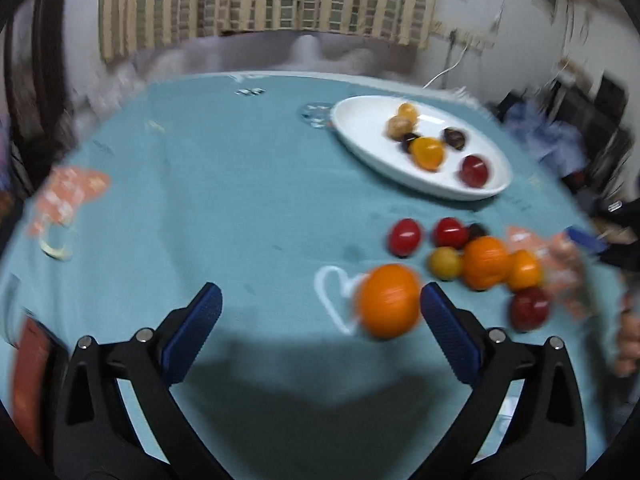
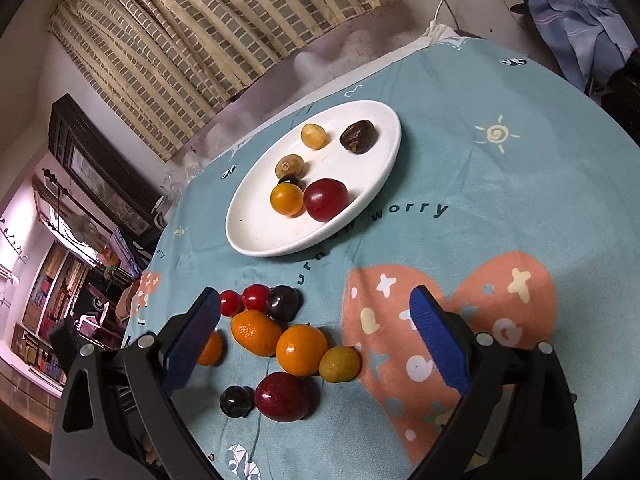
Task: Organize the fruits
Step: 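Grasp the mandarin with the left tool and lift it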
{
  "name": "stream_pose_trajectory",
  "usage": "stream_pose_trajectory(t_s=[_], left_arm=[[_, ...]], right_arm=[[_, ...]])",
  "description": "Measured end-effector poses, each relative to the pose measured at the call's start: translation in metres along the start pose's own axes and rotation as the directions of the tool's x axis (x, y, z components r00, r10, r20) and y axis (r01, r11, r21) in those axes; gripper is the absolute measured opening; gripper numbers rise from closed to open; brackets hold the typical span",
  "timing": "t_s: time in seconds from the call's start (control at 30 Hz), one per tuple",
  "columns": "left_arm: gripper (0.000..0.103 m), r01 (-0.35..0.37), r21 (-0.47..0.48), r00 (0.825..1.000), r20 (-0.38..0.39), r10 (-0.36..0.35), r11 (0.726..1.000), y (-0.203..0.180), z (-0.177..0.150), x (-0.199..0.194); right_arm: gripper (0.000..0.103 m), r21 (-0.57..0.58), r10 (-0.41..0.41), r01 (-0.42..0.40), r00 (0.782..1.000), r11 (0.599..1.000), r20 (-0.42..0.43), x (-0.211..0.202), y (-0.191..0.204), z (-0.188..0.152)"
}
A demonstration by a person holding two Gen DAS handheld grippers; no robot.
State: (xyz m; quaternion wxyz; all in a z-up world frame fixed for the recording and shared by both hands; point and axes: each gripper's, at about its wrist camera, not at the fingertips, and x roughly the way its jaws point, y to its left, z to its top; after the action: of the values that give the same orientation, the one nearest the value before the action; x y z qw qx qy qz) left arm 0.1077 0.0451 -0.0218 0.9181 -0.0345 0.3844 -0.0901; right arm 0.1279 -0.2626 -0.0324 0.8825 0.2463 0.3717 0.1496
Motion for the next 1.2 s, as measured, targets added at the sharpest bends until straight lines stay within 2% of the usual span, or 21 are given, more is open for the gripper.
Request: stream_pose_trajectory(t_s=[0.03,0.23,0.4,0.57,0.63,0.67,0.7,0.8,0.87,0.9,1.03,1.13,1.2], left_arm=[[0.101,0.000,0.014,1.000,0.001,0.000,1.000,-0.003,0.000,0.001],[0.101,-0.107,0.144,0.992,-0.054,0.116,0.984,-0.025,-0.009,0.018],[0.101,-0.108,0.111,0.993,-0.032,0.112,0.988,-0.016,-0.008,0.014],[0.100,-0.123,0.117,0.992,-0.003,0.125,0.985,-0.017,-0.004,0.015],[0.093,-0.111,0.130,0.993,-0.023,0.115,0.985,-0.020,-0.004,0.020],[0.074,-0.104,0.140,0.993,-0.035,0.110,0.985,-0.021,-0.005,0.023],[0.046,-0.102,0.149,0.993,-0.043,0.109,0.984,-0.022,-0.005,0.025],[0.045,-0.081,0.155,0.994,-0.054,0.090,0.985,-0.024,-0.006,0.028],[0.045,-0.071,0.145,0.995,-0.058,0.080,0.987,-0.022,-0.006,0.029],[0.045,-0.068,0.143,0.995,-0.060,0.078,0.987,-0.021,-0.006,0.029],[0.045,-0.074,0.147,0.994,-0.065,0.084,0.986,-0.021,-0.006,0.030],[0.045,-0.066,0.127,0.994,-0.076,0.077,0.990,-0.017,-0.005,0.032],[0.046,-0.050,0.109,0.994,-0.092,0.060,0.993,-0.014,-0.005,0.034]], right_arm=[[0.095,-0.006,-0.002,0.002,1.000,1.000,0.001,0.000,0.000,-0.001],[0.095,-0.036,-0.011,0.011,1.000,0.999,0.003,0.000,0.006,-0.002],[0.095,-0.035,-0.014,0.014,1.000,0.999,0.001,0.000,0.007,-0.003],[0.095,-0.060,-0.023,0.022,1.000,0.998,-0.014,0.004,0.012,-0.006],[0.095,-0.069,-0.026,0.024,0.999,0.997,-0.019,0.006,0.013,-0.007],[0.095,-0.074,-0.029,0.028,0.999,0.997,-0.021,0.006,0.014,-0.008],[0.095,-0.081,-0.033,0.031,0.999,0.996,-0.022,0.007,0.015,-0.008],[0.095,-0.105,-0.028,0.024,0.999,0.994,-0.032,0.006,0.019,-0.010],[0.088,-0.122,-0.012,0.006,0.999,0.993,-0.044,0.007,0.022,-0.012],[0.081,-0.126,-0.011,0.004,0.998,0.992,-0.054,0.008,0.023,-0.013],[0.072,-0.118,0.003,-0.019,0.990,0.993,-0.139,0.025,0.022,-0.019],[0.070,-0.126,-0.023,0.003,0.987,0.992,-0.159,0.029,0.020,-0.021],[0.064,-0.093,-0.012,-0.005,0.985,0.996,-0.175,0.030,0.013,-0.021]])
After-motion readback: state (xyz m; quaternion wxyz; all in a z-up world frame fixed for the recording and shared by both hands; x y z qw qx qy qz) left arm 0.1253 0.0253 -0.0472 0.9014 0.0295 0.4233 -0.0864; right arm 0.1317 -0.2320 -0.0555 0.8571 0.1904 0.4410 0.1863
